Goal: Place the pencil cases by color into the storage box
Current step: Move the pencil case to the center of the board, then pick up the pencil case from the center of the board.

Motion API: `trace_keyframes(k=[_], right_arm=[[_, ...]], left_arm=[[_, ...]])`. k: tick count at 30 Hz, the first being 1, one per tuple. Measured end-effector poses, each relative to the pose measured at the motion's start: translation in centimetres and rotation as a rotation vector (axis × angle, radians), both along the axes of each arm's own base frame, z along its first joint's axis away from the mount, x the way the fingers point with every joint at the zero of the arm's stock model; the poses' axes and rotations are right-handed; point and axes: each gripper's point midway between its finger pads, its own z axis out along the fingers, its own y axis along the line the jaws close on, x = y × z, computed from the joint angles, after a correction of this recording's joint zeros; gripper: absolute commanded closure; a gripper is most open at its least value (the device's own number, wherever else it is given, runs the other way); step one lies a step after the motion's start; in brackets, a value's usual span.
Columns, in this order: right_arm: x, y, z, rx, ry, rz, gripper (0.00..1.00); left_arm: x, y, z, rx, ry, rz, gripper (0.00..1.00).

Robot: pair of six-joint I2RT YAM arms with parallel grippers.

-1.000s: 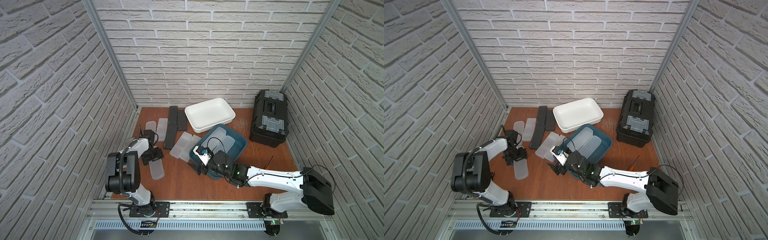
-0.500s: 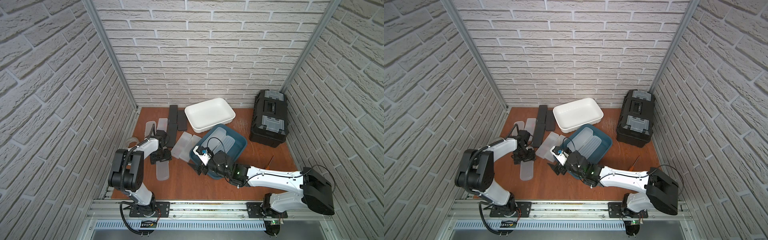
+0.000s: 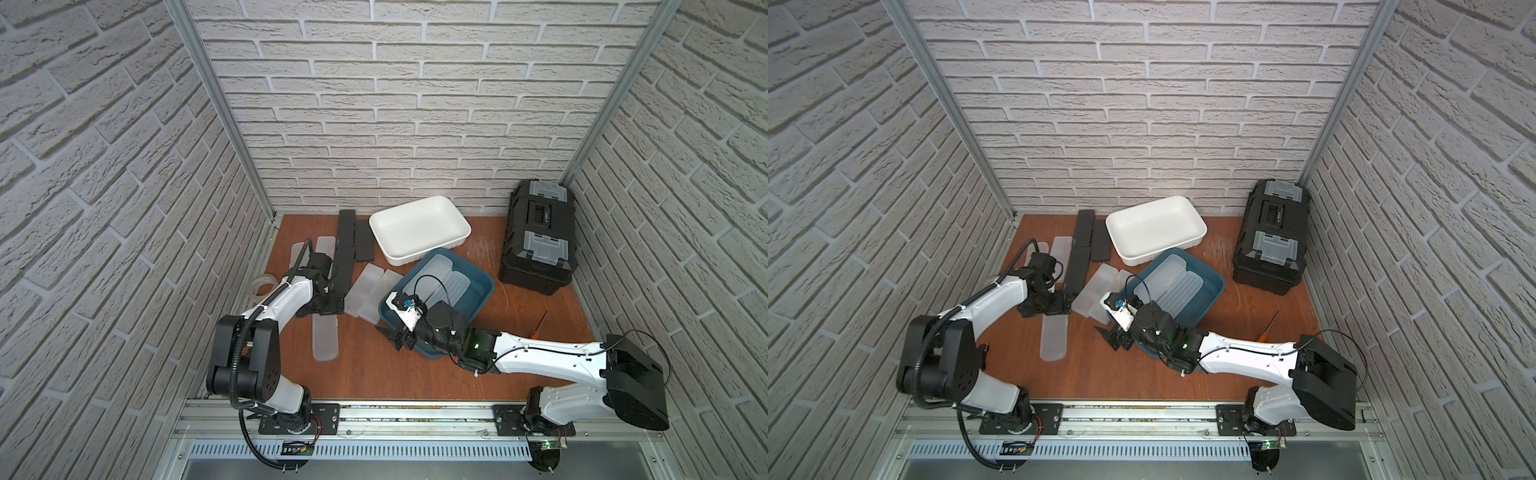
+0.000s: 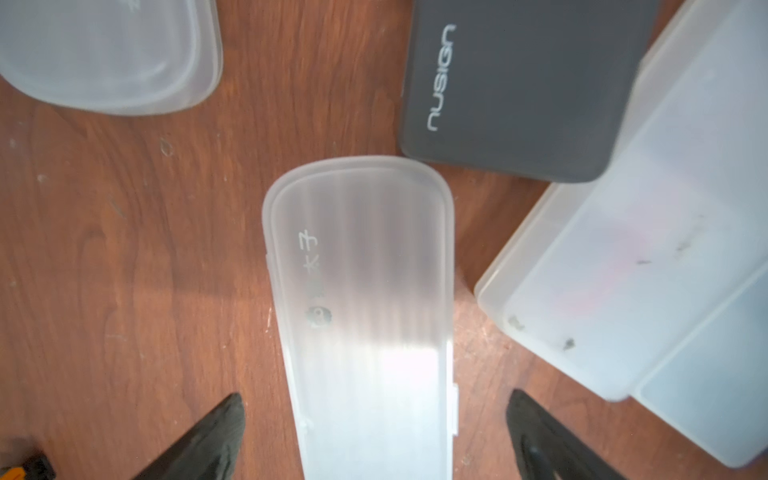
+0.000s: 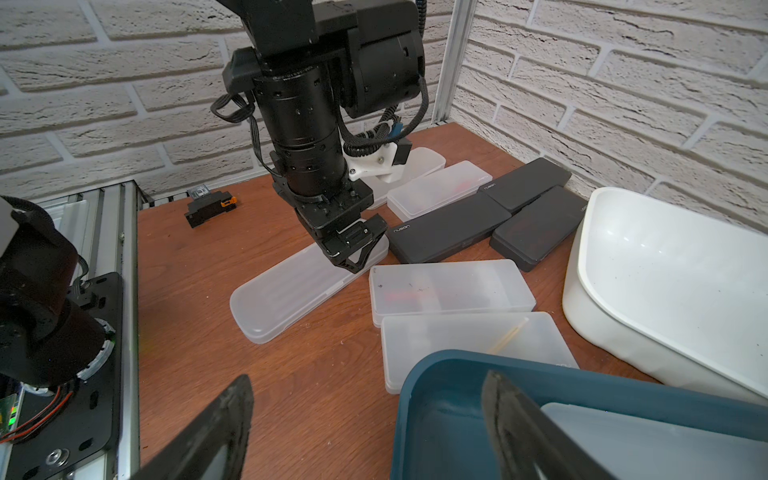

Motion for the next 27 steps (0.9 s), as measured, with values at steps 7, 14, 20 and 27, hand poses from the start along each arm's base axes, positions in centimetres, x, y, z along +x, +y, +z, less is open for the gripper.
trace_keyframes(k=[7,14,20,27], right_arm=[[-0.1,0.1,0.0,0.002,0.003,0.007,0.13],[-0.3,0.2,0.0,0.005,0.006,0.018,0.13],[-0.4,0.2,0.5,0.017,0.003,0.021,0.13],[-0.5,0.2,0.5,0.019,0.005,0.028,0.13]], left_arm=[[-1.6,-0.4,0.2,-0.010,-0.008,-0.014,0.02],[-2.3,-0.9,-0.4,-0.015,0.019,-0.008,0.02],[-3.1,-0.9,-1.9,0.008,0.085,0.013,0.02],[-4.9,-0.4,-2.9,0.017,0.111,0.105,0.03]])
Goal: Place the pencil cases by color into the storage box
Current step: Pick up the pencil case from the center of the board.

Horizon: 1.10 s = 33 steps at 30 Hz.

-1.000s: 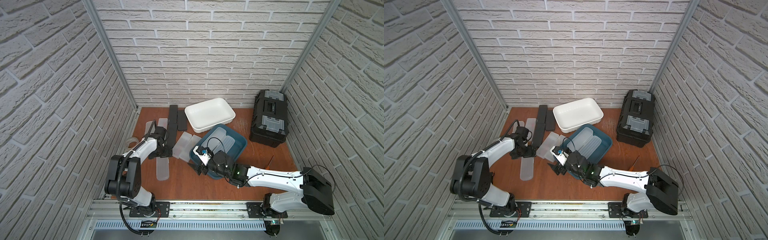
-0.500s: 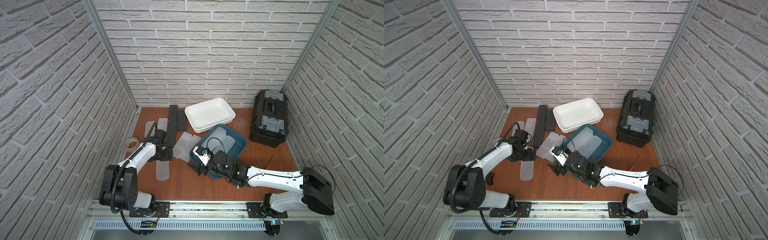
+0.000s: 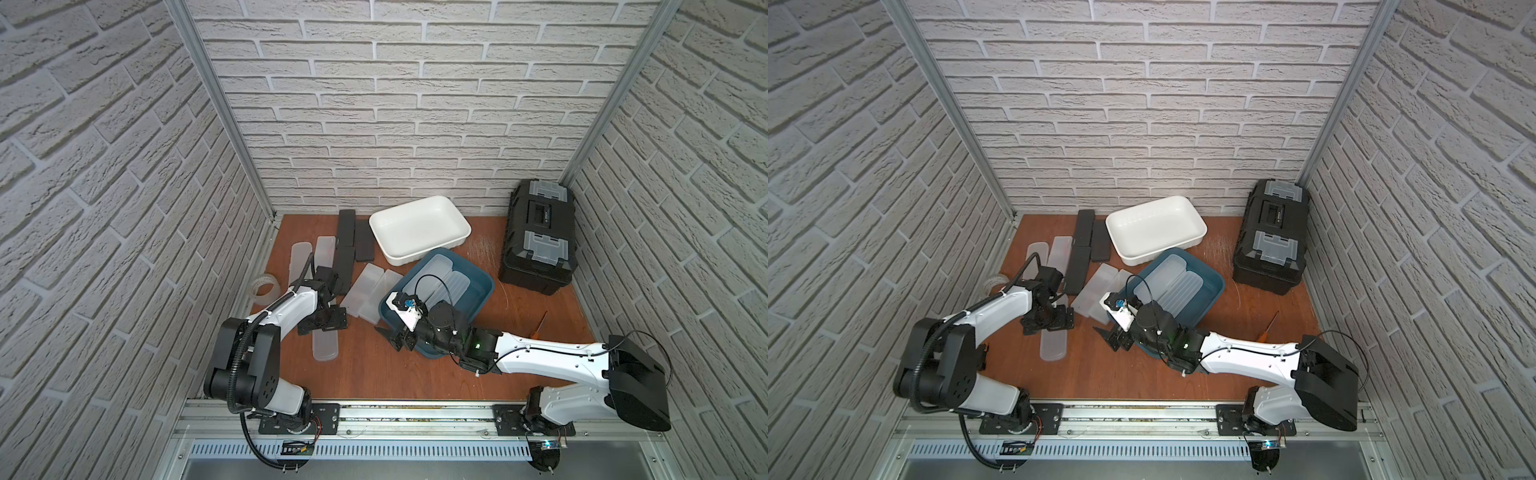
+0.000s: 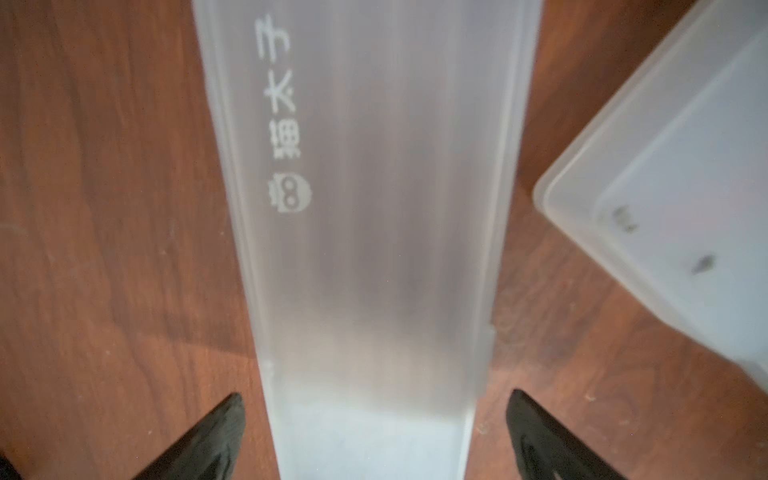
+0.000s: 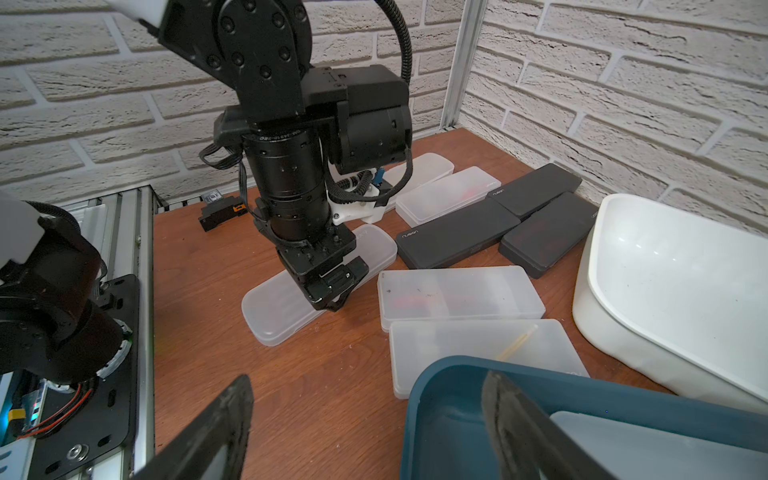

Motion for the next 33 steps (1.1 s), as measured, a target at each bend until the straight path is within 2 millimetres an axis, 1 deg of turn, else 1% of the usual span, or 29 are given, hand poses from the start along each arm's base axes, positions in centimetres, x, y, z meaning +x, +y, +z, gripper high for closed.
trace_keyframes(k=[2,6,9,16,21,24,30,33], right_arm=[[-0.1,0.1,0.0,0.002,0.001,0.006,0.13],[-0.2,0.2,0.2,0.011,0.003,0.013,0.13],[-0.2,0.1,0.1,0.012,0.002,0.013,0.13],[-0.4,-0.2,-0.3,0.006,0.006,0.013,0.13],[-0.4,-0.2,-0.3,0.008,0.006,0.015,0.13],[-0.4,-0.1,-0.2,0.010,0.005,0.015,0.13],[-0.4,-0.1,-0.2,0.012,0.004,0.015,0.13],[-0.4,-0.1,-0.2,0.012,0.004,0.015,0.13]], left_arm=[[-0.3,0.2,0.2,0.003,-0.011,0.010,0.02],[0.2,0.4,0.4,-0.001,-0.034,0.021,0.02],[0.4,0.4,0.1,-0.002,-0.034,0.026,0.03],[0.3,0.5,-0.4,0.000,-0.011,0.036,0.03],[-0.1,0.5,-1.2,0.008,0.026,0.048,0.06],[0.0,0.3,-1.3,0.003,0.038,0.052,0.07],[0.0,-0.2,-1.4,-0.004,0.043,0.064,0.19],[-0.1,-0.4,-1.4,-0.008,0.042,0.077,0.28]])
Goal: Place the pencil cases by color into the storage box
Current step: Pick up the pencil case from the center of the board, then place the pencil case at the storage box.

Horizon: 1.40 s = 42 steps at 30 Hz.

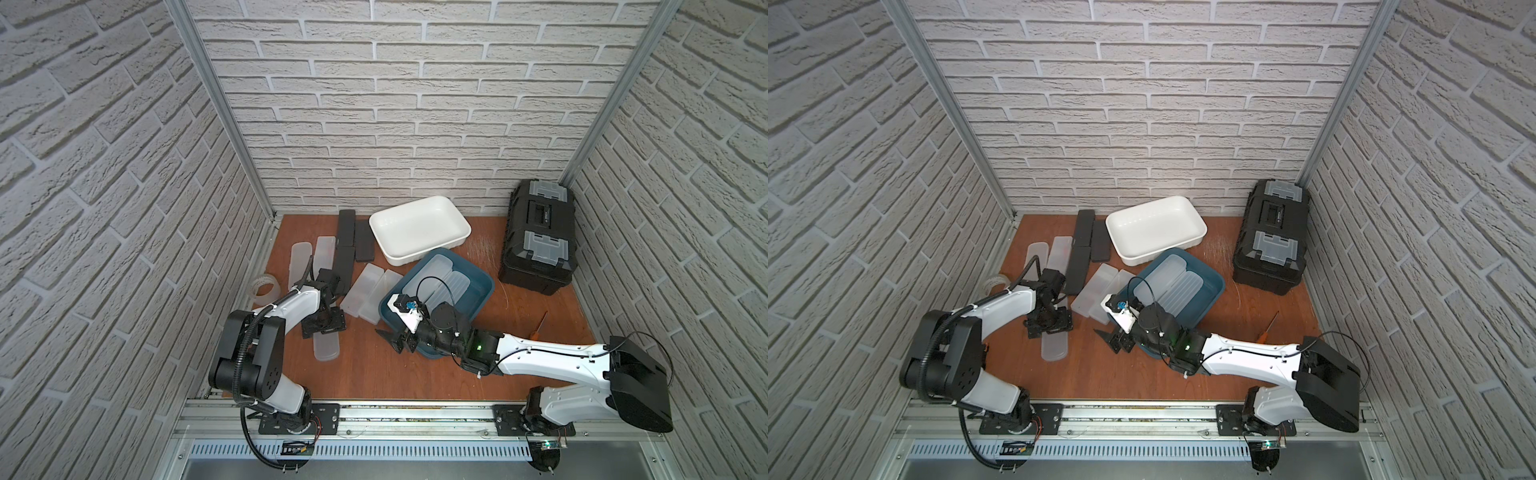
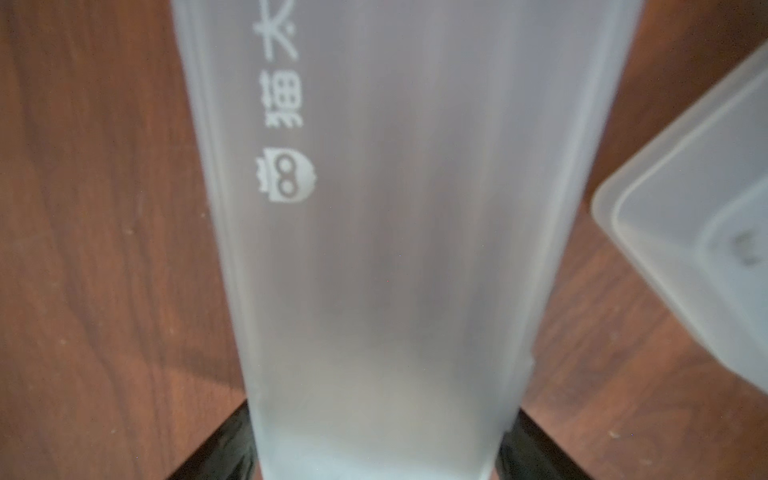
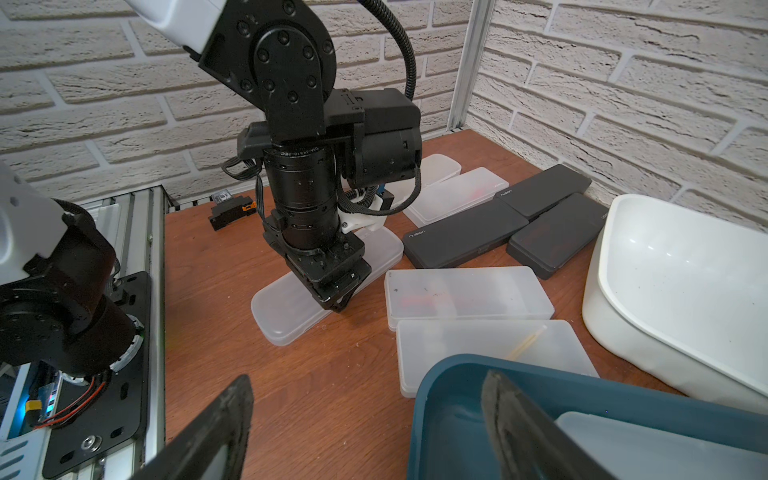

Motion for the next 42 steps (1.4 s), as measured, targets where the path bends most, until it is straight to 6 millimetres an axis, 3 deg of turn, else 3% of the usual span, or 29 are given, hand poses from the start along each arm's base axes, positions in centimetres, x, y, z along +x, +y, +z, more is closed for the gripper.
trace_keyframes(k=[2,4,10,17,21,26,35,39,42], right_arm=[[0.0,0.0,0.0,0.000,0.000,0.000,0.13],[0.0,0.0,0.0,0.000,0.000,0.000,0.13],[0.0,0.0,0.0,0.000,0.001,0.000,0.13],[-0.1,-0.2,0.2,-0.001,0.005,0.000,0.13],[-0.5,-0.9,2.3,0.039,-0.018,-0.001,0.14],[-1.2,-2.7,6.4,0.115,-0.068,-0.020,0.14],[-4.2,-10.2,16.9,0.351,-0.232,-0.072,0.15],[-5.2,-12.8,18.7,0.386,-0.275,-0.100,0.15],[-5.4,-13.9,18.8,0.379,-0.284,-0.116,0.15]], left_arm=[[-0.1,-0.2,0.0,-0.007,-0.004,0.013,0.39],[-0.1,-0.3,0.1,-0.010,-0.014,0.022,0.44],[-1.5,-0.8,0.9,-0.023,-0.023,0.043,0.42],[-1.2,-1.6,5.5,-0.035,-0.118,0.018,0.40],[0.0,-2.4,8.9,-0.033,-0.188,-0.031,0.39],[1.7,-4.5,12.1,-0.013,-0.231,-0.163,0.36],[6.1,-11.5,15.0,0.040,-0.251,-0.467,0.36],[8.8,-16.5,16.0,0.058,-0.275,-0.603,0.33],[10.2,-20.5,15.3,0.063,-0.273,-0.702,0.33]])
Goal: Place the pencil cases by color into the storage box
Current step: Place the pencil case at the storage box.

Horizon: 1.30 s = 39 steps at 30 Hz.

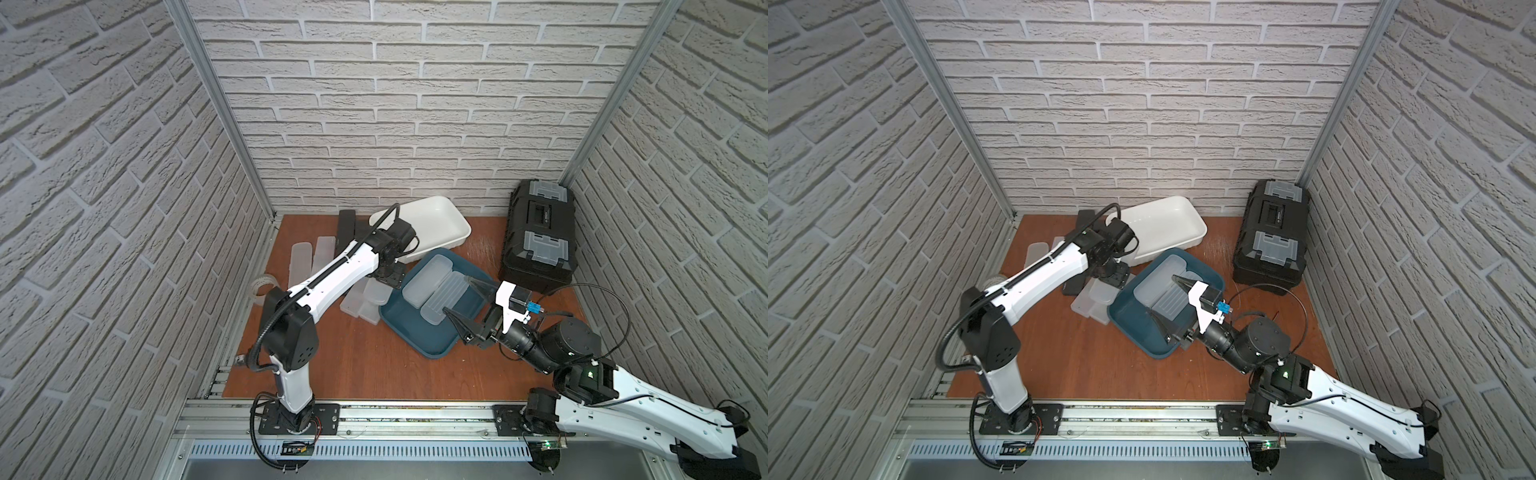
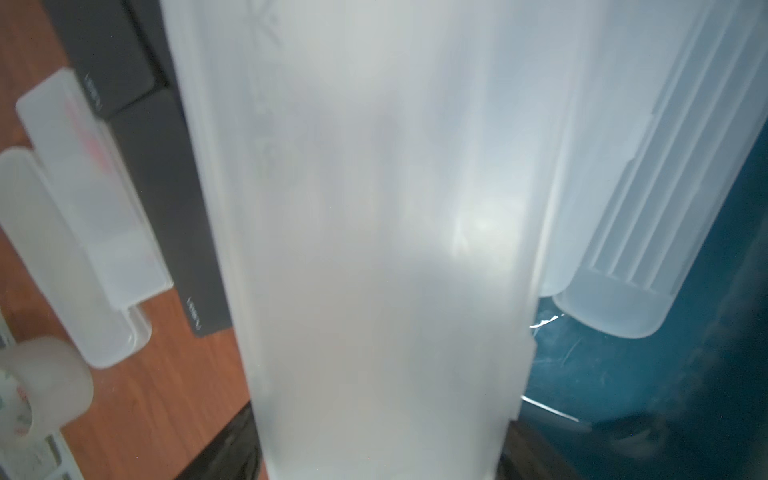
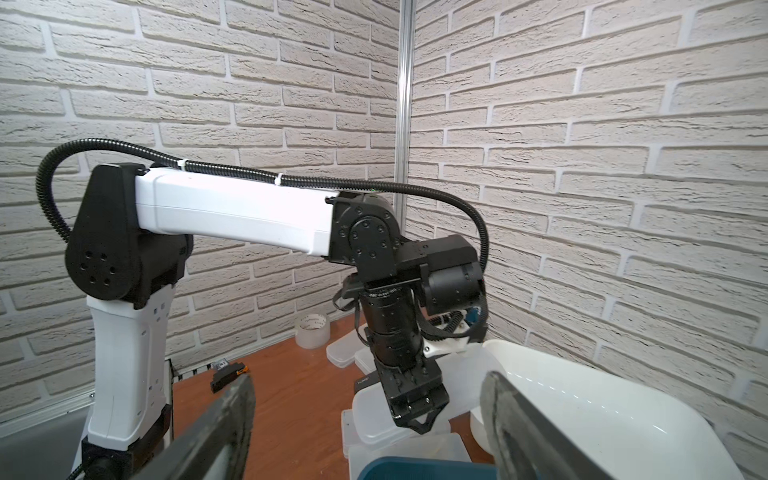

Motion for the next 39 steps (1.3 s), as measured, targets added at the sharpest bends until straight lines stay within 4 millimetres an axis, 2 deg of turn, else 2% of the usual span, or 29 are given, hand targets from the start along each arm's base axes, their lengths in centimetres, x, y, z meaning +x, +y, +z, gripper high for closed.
trace_keyframes(k=[7,15,23,29,33,39], right_arm=[[-0.1,-0.3,-1.4,-0.052,0.028,-0.005,0.15],[-0.3,-0.1,-2.2,-0.094,0.050,0.011,0.15],[-0.6,0.1,-1.7,-0.099,0.054,0.028,0.15],[-0.4,0.8,-3.1,-0.151,0.082,0.032,0.15],[-0.3,0.7,-4.4,-0.198,0.104,0.014,0.15],[-0.3,-0.8,-4.9,-0.224,0.113,-0.036,0.15]], left_arm=[[1.9,-7.5,-3.9,0.055,0.033,-0.165,0.32],[1.8,-13.2,-6.0,0.026,0.053,-0.276,0.32],[-1.3,-15.4,-7.5,0.013,0.119,-0.352,0.32],[-2.9,-15.7,-9.1,0.017,0.175,-0.375,0.32],[-2.9,-15.8,-9.2,0.009,0.179,-0.375,0.31],[-2.8,-16.2,-9.2,-0.011,0.177,-0.377,0.31]])
